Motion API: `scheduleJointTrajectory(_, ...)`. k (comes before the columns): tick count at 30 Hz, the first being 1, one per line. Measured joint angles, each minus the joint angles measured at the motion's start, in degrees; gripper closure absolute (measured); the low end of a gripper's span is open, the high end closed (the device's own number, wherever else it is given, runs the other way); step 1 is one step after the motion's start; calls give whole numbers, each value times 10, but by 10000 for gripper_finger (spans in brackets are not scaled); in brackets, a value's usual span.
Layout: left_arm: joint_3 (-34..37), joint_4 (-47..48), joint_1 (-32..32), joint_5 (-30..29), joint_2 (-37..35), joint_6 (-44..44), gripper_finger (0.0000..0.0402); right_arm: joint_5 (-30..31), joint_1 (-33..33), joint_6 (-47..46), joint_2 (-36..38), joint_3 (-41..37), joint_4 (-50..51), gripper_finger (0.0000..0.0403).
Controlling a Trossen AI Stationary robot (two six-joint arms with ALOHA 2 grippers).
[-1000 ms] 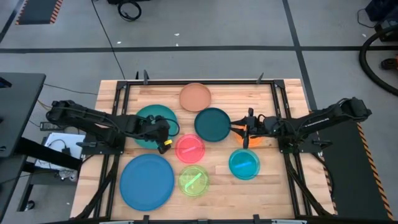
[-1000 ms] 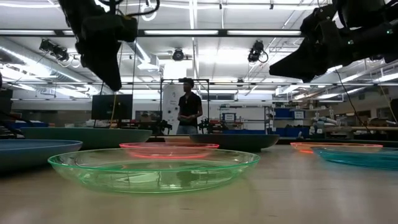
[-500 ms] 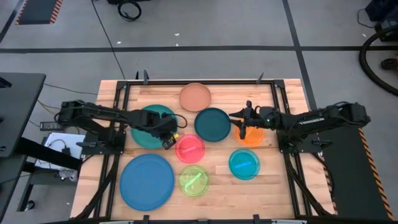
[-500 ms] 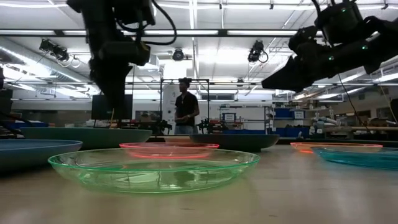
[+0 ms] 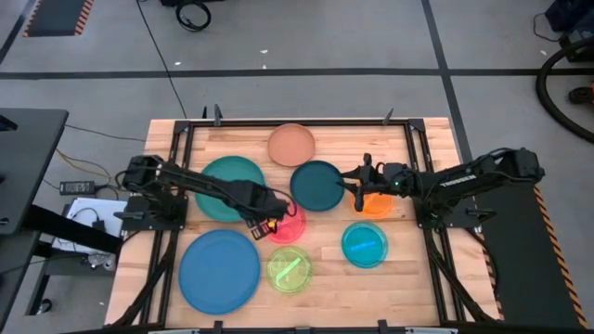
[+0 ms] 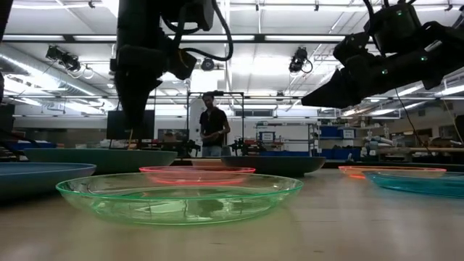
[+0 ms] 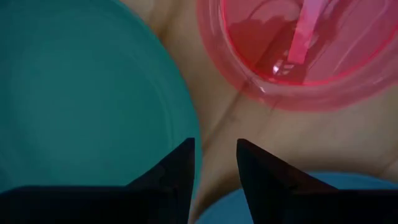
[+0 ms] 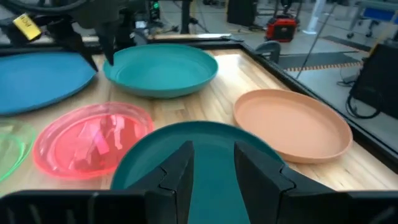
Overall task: Stack plastic plates
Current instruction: Stack the green plate on top of the blue plate
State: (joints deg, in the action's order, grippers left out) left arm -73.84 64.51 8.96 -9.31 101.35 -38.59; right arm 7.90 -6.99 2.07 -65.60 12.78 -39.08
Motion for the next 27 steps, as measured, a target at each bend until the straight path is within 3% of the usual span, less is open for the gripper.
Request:
scheduleJointTrajectory(10, 8, -9, 28, -41, 3, -72, 274, 20, 20, 40, -1, 0, 1, 278)
scheduleJointTrajectory(27, 100, -80, 23, -59, 11, -73, 274, 21, 20, 42, -1, 0, -8, 278)
